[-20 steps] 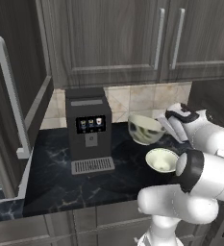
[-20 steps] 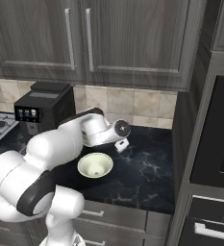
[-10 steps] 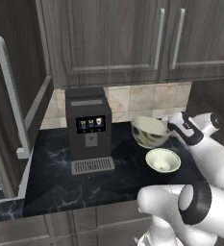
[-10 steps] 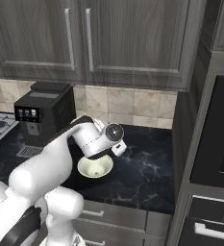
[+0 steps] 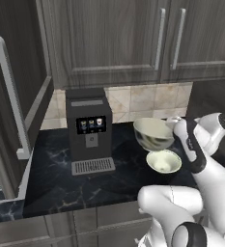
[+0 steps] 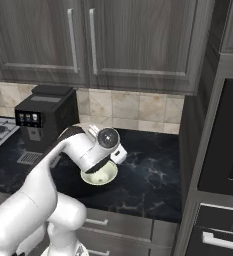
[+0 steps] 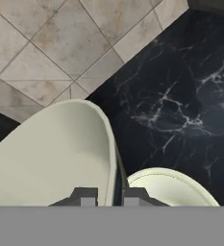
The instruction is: Pick up the bowls on the counter and stack them on top of one another in the open cabinet. Place the smaller bowl on top of the larger bowl.
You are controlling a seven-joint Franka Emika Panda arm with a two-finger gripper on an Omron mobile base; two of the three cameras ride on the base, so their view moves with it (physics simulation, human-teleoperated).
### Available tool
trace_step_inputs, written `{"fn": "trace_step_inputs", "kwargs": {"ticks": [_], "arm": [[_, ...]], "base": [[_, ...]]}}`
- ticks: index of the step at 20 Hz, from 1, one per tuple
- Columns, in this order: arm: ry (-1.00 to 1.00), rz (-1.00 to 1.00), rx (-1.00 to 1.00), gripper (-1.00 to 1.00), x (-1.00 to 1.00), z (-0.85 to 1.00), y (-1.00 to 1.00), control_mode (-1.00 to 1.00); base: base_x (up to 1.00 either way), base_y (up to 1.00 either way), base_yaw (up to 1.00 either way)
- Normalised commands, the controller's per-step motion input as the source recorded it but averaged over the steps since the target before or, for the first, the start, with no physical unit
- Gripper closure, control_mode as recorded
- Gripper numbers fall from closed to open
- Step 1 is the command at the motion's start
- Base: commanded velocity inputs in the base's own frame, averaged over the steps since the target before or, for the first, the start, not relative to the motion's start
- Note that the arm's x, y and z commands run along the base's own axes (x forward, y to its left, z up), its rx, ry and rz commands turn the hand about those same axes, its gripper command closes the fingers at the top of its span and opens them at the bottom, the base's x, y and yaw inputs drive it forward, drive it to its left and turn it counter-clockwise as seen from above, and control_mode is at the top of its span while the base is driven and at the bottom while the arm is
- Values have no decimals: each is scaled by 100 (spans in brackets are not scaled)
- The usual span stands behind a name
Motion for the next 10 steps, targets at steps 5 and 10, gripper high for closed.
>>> {"fn": "trace_step_inputs", "kwargs": {"ticks": [5,10], "arm": [[3,8,-3,100,-40,46,0,-100],[2,6,-6,100,-26,35,0,-100]], "base": [[0,0,0],[0,0,0]]}}
